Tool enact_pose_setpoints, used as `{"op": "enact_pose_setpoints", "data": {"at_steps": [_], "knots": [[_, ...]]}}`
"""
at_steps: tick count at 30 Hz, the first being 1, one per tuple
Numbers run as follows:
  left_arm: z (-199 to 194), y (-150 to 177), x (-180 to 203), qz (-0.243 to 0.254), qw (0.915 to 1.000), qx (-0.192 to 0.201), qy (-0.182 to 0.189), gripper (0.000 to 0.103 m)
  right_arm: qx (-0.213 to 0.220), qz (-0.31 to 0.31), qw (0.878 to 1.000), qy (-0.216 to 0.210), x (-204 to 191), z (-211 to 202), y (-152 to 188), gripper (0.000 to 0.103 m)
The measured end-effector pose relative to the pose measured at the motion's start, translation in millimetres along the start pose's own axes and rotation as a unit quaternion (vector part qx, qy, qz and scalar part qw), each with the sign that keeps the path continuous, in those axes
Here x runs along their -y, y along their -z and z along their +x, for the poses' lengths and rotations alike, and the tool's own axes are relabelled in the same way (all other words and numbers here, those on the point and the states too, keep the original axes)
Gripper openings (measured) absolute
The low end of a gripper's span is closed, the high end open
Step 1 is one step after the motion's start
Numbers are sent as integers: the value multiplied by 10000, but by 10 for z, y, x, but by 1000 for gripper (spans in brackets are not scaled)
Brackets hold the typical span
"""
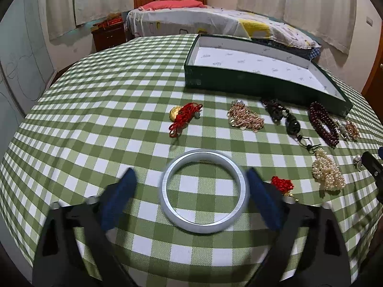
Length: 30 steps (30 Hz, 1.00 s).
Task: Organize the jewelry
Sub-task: 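Lower the left tool around the white bangle while the right tool reaches the silver pearl ring, then close the left tool on the white bangle while the right tool grasps the silver ring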
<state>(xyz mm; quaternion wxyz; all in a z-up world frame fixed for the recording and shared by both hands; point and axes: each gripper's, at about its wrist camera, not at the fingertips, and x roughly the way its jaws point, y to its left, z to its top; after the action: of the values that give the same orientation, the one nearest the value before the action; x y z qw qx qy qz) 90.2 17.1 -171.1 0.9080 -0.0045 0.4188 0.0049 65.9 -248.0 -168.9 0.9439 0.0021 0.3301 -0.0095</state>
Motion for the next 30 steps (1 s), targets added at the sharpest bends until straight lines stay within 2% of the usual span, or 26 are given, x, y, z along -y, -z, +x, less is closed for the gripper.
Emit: {"op": "enact_pose_setpoints", "data": {"at_steps": [1,8,10,12,13,17,19,21,23,30], "knots": [[-16,-3,10,36,10000,35,27,69,-5,23,10000,-18,13,5,0,97],[-39,3,14,21,10000,66,56,69,-93,72,9997,-210,35,50,12,95],[-42,-2,14,6,10000,73,44,69,-116,46,9997,-222,20,57,17,88],[-47,1,11,-11,10000,73,36,69,-190,14,9994,-298,9,85,26,57],[-46,0,7,-17,10000,75,32,69,-245,5,9992,-307,-1,96,39,54],[-46,-1,-2,-33,10000,83,25,69,-315,-54,9986,-422,-31,110,71,54],[-52,-8,-8,-49,9999,101,26,69,-317,-144,9983,-457,-66,103,78,48],[-55,-10,-20,-52,9999,114,22,69,-381,-254,9976,-524,-103,117,96,32],[-60,-13,-18,-39,9999,122,19,69,-392,-270,9968,-635,-112,111,112,27],[-98,-12,-8,-10,9998,189,6,69,-419,-187,9965,-703,-88,84,113,26]]}}
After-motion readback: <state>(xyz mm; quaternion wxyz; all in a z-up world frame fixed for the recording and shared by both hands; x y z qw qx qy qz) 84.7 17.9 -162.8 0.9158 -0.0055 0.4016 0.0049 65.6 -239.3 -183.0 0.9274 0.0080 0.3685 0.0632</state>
